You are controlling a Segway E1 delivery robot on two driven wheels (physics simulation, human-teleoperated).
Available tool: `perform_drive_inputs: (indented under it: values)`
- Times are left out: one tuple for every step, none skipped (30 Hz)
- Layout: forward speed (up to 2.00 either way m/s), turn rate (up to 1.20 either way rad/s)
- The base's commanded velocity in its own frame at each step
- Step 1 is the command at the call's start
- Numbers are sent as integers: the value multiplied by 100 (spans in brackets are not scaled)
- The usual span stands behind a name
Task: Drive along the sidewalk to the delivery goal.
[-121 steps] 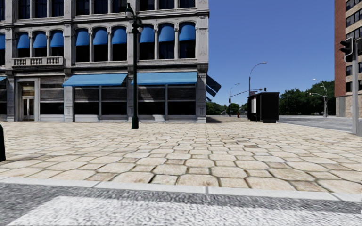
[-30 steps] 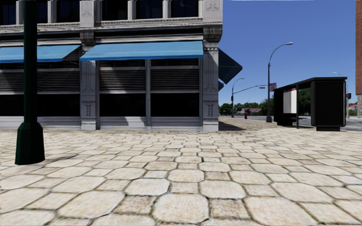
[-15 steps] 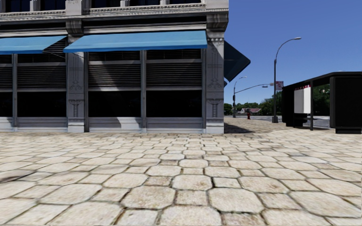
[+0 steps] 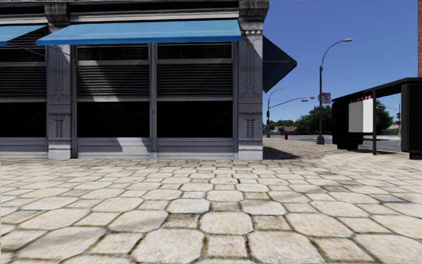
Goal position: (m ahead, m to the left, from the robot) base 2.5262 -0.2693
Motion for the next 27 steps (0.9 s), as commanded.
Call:
perform_drive_inputs:
  values:
    - [200,0]
    - [200,0]
    - [200,0]
    - [200,0]
    - [200,0]
    - [197,0]
    - [80,0]
    - [67,0]
    - [59,0]
    - [55,0]
    - [55,0]
    - [50,0]
    - [44,0]
    - [36,0]
    - [36,0]
    - [31,0]
    - [22,0]
    - [16,0]
    - [7,0]
    - [0,0]
    - [0,0]
    - [0,0]
    - [0,0]
    - [0,0]
    - [0,0]
    - [0,0]
    - [0,0]
